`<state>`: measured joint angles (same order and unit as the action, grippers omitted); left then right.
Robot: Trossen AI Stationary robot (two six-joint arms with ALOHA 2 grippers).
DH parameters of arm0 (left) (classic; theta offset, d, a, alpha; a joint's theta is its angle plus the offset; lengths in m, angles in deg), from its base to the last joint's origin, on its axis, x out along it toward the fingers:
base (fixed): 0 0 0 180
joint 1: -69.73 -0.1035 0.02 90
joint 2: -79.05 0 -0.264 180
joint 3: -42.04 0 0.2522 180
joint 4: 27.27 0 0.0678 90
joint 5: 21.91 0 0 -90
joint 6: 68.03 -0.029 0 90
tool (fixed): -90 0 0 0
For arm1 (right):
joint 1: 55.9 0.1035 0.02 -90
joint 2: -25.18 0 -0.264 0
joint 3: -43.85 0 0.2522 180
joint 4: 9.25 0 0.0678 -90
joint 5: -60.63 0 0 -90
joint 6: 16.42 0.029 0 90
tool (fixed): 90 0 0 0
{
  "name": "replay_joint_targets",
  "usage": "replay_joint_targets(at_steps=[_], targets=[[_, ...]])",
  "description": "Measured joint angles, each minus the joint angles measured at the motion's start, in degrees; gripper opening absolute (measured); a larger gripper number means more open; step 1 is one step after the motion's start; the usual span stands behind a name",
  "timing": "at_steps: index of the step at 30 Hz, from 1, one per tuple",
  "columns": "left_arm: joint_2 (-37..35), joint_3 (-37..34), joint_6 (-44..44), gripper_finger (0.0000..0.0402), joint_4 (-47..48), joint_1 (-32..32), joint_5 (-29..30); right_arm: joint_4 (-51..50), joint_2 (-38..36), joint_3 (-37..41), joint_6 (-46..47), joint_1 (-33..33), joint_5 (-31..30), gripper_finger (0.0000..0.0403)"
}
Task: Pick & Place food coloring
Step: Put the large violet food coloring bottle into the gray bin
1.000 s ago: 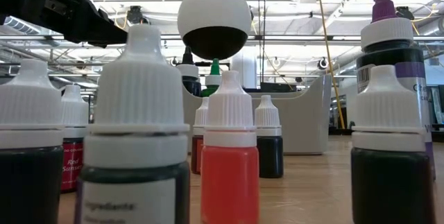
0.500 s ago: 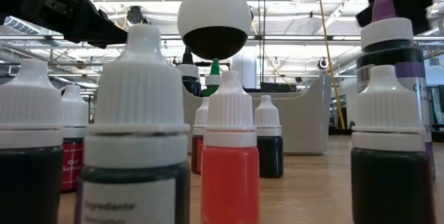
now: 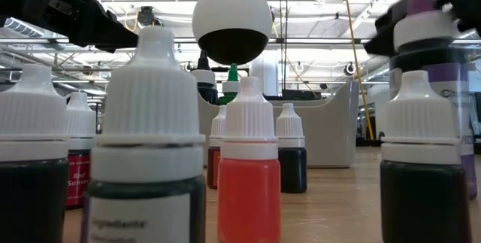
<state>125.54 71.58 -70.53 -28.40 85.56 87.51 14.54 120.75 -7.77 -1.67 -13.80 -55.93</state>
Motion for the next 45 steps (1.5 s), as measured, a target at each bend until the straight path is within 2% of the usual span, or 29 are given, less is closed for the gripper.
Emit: replay_joint_targets(at_steps=[15,31,37,40,45], targets=[[0.00,0.00,-0.02,0.0035,0.15,0.01,0.00,0.34,0.05,-0.01,-0.61,-0.50,1.35,0.0255],[0.00,0.00,-0.04,0.0035,0.13,-0.01,0.00,0.39,0.02,-0.01,-3.71,-0.69,1.40,0.0111],[0.00,0.00,-0.15,0.0035,0.13,0.01,0.00,2.96,-4.14,-1.44,-8.77,-1.66,5.68,0.0111],[0.02,0.00,-0.16,0.0035,0.13,-0.01,0.01,3.08,-6.60,-2.16,-13.34,-1.95,5.83,0.0114],[0.00,0.00,-0.20,0.0035,0.05,0.00,0.02,3.22,-8.90,-3.53,-14.17,-6.17,1.35,0.0116]])
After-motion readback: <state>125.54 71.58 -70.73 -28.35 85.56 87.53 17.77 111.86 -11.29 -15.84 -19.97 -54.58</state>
